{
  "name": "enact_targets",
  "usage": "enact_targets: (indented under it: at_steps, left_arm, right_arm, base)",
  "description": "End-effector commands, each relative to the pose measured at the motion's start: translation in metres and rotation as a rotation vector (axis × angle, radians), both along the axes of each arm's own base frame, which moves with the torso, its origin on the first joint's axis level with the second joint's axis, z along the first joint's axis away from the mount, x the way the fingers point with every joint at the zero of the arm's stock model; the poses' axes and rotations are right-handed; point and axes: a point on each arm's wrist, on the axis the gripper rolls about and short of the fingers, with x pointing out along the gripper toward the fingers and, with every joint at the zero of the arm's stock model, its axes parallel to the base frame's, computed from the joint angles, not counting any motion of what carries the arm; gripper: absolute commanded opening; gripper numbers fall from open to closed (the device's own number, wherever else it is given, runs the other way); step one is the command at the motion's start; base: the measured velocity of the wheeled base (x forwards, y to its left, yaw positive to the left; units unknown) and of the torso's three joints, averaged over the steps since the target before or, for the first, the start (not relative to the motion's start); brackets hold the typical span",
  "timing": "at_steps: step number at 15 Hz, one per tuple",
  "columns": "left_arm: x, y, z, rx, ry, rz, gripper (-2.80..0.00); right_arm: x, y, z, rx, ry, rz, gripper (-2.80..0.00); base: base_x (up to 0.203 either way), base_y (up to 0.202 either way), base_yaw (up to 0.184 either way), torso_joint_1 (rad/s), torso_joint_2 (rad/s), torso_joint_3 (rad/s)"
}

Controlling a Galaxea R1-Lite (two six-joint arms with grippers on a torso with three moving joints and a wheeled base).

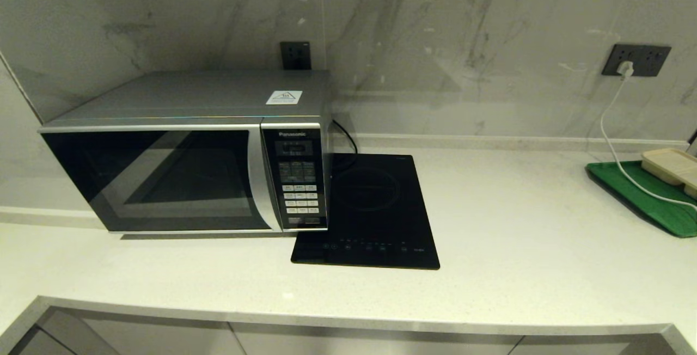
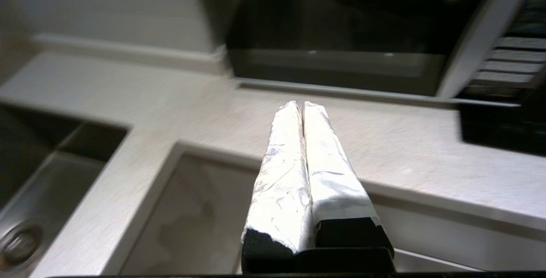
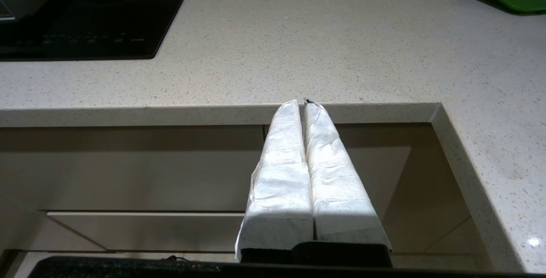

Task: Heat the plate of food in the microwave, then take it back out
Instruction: Open the microwave oven

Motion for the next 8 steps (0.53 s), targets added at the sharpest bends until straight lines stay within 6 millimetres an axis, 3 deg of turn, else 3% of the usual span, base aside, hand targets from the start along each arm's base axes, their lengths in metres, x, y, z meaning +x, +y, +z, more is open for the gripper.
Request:
enact_targets:
  at_steps: [1,4,8]
  left_arm:
    - [-0.047,0.009,-0.007,0.007,-0.119,0.058,-2.8]
    - [-0.071,0.011,-0.019,0.056,-0.189,-0.019,-2.8]
    - [-0.076,0.012,-0.012,0.033,-0.221,-0.018,-2.8]
  right_arm:
    - [0.0,0.0,0.0,0.0,0.001,0.001,-2.8]
    - [0.0,0.0,0.0,0.0,0.001,0.001,-2.8]
    - [0.0,0.0,0.0,0.0,0.001,0.001,-2.8]
  base:
    - [0.0,0.0,0.0,0.0,0.0,0.0]
    - [0.0,0.0,0.0,0.0,0.0,0.0]
    - [0.0,0.0,0.0,0.0,0.0,0.0]
